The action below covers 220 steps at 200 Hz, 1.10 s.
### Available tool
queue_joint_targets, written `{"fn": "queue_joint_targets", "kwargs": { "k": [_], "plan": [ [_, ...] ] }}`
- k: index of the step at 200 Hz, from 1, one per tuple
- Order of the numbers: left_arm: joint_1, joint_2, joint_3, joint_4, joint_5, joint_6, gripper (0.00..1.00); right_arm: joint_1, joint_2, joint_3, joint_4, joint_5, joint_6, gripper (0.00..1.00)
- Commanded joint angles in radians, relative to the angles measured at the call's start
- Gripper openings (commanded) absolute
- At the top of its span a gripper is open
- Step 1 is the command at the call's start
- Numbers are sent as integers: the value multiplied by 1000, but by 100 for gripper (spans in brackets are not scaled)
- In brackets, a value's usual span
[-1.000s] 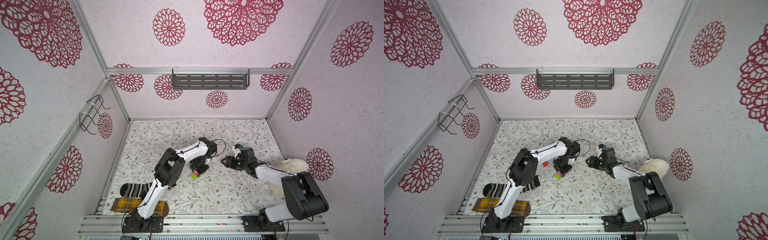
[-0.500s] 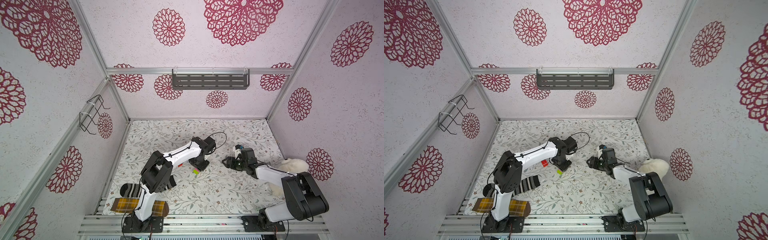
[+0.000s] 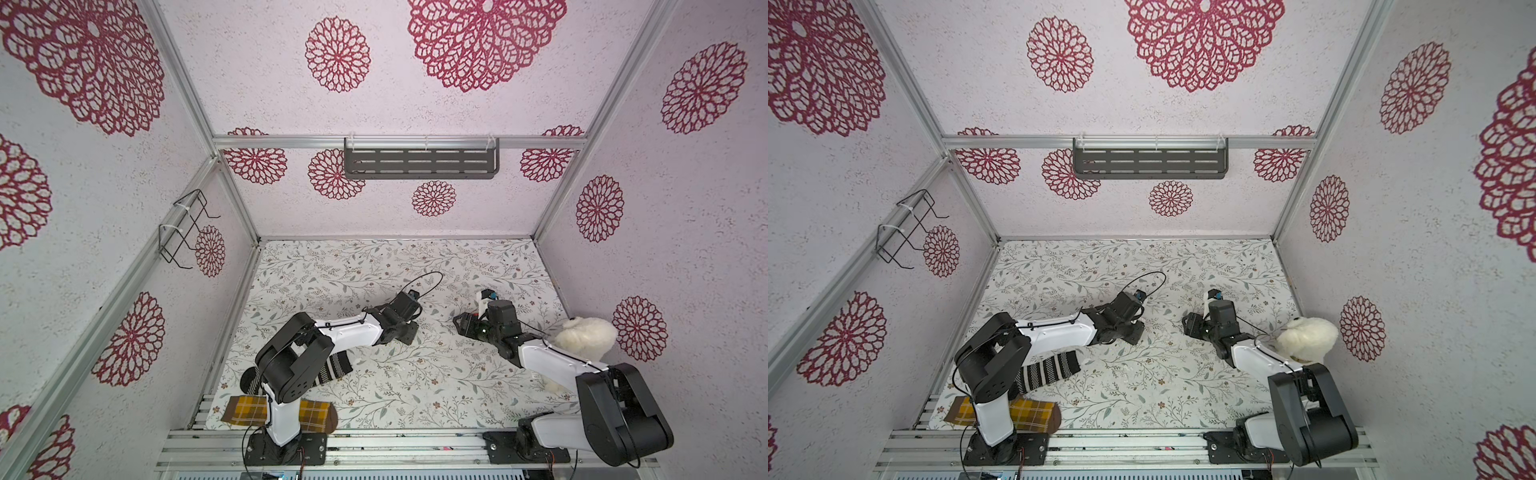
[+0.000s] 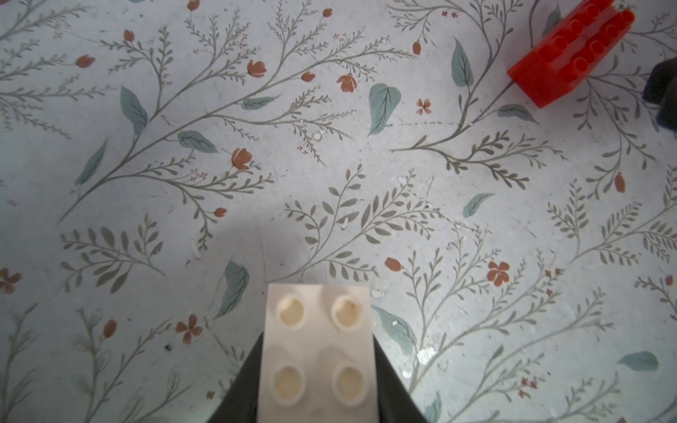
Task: Assemble an ice cream with lego
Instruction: Adjust the lego brick at the center of the board.
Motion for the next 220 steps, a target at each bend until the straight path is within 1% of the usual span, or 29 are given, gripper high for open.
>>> {"fn": "queue_joint_targets", "kwargs": {
  "k": [1,15,33,49,61,78,112,134,173,182,197,211,220],
  "plan": [
    [-51,9,-40,228,-99,4,0,-5,-33,-7,38,44,-24,59],
    [-70,20,-49,251,-114,22,0,-4,-37,-12,48,47,-24,60],
    [-83,23,-70,284,-122,28,7,-5,-31,-14,56,46,-23,60],
    [-83,23,-84,298,-124,23,17,-4,-21,-13,60,44,-24,61],
    [-84,21,-90,305,-120,21,22,-4,-15,-12,61,43,-25,61],
    [-83,18,-100,308,-109,18,32,-4,-9,-11,62,44,-23,61],
    [-84,10,-115,307,-96,11,37,-4,-9,-11,61,47,-26,62],
    [-83,7,-126,311,-94,6,44,-4,-10,-11,58,50,-25,62],
    [-82,12,-135,315,-86,-3,48,-4,-9,-9,56,53,-26,62],
    [-83,11,-141,318,-83,-7,51,-4,-8,-9,56,55,-27,62],
    [-83,-4,-152,325,-89,-11,61,-4,-5,-9,54,58,-28,62],
    [-82,-26,-153,317,-93,-10,67,-4,-6,-5,44,66,-25,63],
    [-81,-41,-148,308,-91,-5,72,-5,-6,5,28,70,-24,64]
  ]
}}
